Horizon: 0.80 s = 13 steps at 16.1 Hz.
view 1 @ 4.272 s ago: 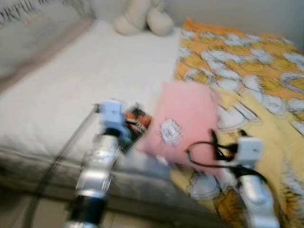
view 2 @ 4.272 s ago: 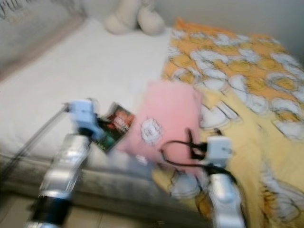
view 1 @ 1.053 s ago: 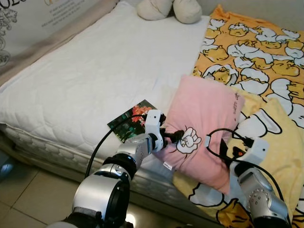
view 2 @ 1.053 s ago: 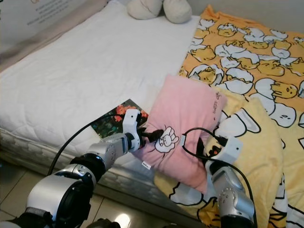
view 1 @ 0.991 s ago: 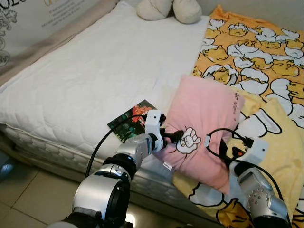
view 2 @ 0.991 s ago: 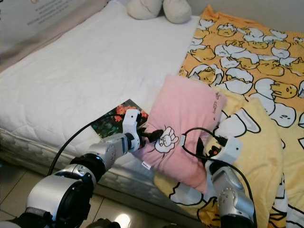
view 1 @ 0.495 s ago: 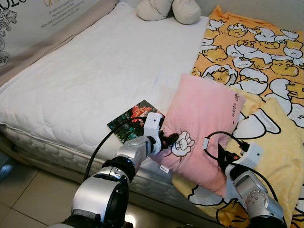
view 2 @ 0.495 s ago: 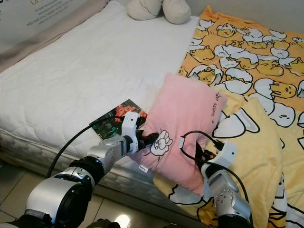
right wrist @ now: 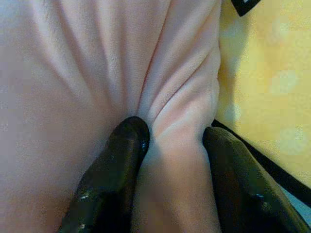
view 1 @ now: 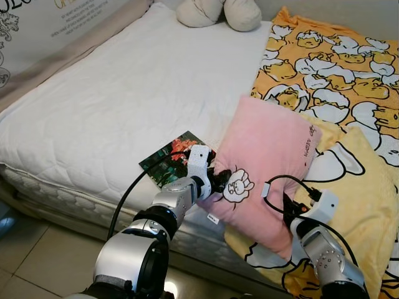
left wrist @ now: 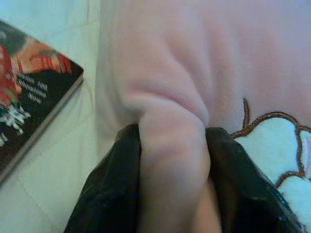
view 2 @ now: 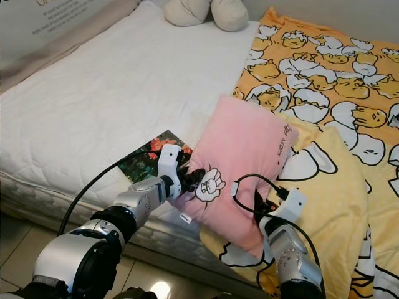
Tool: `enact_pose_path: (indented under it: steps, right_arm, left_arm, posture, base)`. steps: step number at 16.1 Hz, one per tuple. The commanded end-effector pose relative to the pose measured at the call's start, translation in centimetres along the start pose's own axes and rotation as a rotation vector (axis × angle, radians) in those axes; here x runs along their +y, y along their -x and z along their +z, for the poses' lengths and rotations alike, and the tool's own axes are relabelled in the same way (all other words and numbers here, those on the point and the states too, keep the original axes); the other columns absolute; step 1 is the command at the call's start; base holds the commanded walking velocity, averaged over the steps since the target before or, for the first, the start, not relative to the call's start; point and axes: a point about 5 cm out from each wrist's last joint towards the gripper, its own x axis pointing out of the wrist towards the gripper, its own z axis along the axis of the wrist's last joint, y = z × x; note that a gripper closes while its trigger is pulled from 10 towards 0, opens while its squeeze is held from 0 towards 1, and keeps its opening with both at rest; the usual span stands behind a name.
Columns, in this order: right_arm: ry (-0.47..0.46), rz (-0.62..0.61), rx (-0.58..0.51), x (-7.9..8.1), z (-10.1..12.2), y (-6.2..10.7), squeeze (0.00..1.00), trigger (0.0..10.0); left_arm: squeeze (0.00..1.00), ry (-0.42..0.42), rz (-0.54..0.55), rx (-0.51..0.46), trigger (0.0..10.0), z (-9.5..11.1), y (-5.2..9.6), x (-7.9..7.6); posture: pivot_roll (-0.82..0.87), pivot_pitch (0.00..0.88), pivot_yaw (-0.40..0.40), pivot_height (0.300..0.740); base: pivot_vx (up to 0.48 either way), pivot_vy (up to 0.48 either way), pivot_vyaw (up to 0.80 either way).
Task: Clean up the room
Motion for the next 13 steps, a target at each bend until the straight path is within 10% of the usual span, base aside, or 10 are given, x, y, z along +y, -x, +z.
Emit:
enact_pose_path:
  steps: [1, 13]
  right_arm:
    - [0.005, -0.002, 0.061, 0.2, -1.6, -0.1, 0.00, 0.0]
    - [0.135, 0.195, -0.468, 8.3, 11.6, -1.7, 0.00, 0.0]
  left_arm:
    - [0.00, -0.068, -0.008, -0.037, 0.0, 1.2, -0.5, -0.9]
    - [0.00, -0.396, 0.006, -0.463, 0.0, 14.6, 1.8, -0.7]
  posture:
    - [-0.08, 0.016, -0.005, 0.740]
    - [-0.04, 0.000, 0.038, 0.740]
  base:
    - [0.000, 0.000, 0.00]
    - [0.000, 0.000, 0.00]
